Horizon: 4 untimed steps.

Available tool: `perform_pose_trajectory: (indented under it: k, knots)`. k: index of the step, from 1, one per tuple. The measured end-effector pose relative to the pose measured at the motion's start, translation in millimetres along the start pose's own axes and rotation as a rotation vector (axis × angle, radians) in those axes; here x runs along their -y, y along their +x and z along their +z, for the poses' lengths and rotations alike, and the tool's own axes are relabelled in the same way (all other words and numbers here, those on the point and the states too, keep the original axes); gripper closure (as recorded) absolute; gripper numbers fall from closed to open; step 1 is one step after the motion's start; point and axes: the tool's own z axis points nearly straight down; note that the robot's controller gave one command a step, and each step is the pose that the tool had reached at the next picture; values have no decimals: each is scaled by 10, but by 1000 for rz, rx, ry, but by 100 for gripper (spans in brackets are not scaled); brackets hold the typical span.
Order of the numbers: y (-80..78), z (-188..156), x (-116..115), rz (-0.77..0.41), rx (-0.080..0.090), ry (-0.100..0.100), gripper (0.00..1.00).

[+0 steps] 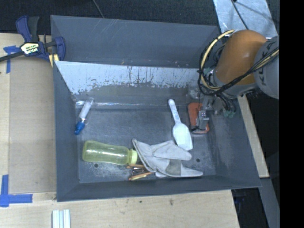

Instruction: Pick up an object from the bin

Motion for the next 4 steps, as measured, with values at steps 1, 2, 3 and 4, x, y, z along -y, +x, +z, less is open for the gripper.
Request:
perform_pose_trajectory:
  k: [1,2,3,4]
  knots:
    - [136,124,43,51,-9,-3,0]
    - [141,-150,-188,75,-2,-1,0]
    - [179,13,-320,59,5,0,0]
    - [321,341,-351,84,-1,0,100]
